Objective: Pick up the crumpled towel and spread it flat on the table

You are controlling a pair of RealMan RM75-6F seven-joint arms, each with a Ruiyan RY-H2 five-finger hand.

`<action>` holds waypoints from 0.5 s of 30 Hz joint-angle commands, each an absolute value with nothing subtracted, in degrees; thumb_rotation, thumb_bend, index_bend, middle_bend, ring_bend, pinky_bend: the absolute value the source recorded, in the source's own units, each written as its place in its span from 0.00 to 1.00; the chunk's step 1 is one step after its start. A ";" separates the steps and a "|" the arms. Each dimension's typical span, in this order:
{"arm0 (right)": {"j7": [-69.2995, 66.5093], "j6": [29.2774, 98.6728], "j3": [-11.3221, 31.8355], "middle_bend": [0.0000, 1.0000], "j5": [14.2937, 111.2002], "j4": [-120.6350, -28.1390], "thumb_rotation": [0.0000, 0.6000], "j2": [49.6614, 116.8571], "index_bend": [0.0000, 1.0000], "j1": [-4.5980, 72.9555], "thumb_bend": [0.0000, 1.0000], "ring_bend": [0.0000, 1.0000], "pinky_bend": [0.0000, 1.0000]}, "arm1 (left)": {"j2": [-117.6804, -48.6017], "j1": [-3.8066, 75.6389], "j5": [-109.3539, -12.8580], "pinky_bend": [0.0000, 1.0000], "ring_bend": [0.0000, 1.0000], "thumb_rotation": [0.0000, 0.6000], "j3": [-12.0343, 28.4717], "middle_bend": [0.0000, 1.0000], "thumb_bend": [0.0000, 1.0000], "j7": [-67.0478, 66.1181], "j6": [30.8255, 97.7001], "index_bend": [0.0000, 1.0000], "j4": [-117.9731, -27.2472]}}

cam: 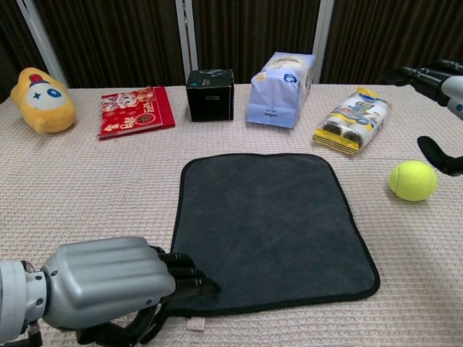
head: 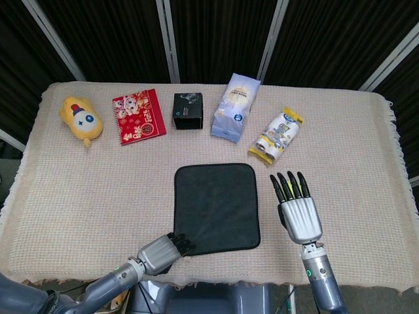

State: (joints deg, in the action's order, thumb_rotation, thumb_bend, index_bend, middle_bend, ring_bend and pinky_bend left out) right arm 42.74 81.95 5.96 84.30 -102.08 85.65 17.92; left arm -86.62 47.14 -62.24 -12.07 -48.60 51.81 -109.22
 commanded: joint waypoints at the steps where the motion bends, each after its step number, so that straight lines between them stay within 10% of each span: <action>1: 42.73 81.94 5.97 0.13 84.30 -102.06 1.00 85.64 0.00 17.90 0.59 0.06 0.07 | -86.38 47.34 -62.03 0.24 0.07 1.00 -12.28 0.10 1.00 -48.98 51.62 0.04 -109.44; 5: 42.84 81.93 6.06 0.13 84.16 -101.98 1.00 85.64 0.00 17.83 0.59 0.06 0.07 | -86.37 47.18 -62.08 0.22 0.06 1.00 -12.22 0.05 0.84 -49.36 52.35 0.02 -109.36; 11: 42.48 81.49 5.93 0.13 83.83 -101.10 1.00 85.78 0.00 17.78 0.59 0.06 0.07 | -87.97 45.33 -65.80 0.05 0.00 1.00 -11.38 0.00 0.24 -47.92 55.51 0.00 -107.82; 15: 42.55 81.62 5.94 0.13 84.18 -100.74 1.00 85.76 0.00 17.78 0.59 0.06 0.07 | -89.39 44.01 -68.71 0.01 0.00 1.00 -10.30 0.00 0.06 -47.26 58.31 0.00 -107.01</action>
State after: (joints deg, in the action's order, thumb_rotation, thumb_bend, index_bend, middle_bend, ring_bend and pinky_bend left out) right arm 42.54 81.61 5.93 84.16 -100.75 85.76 17.79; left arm -88.77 44.61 -67.79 -10.80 -47.68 57.41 -107.43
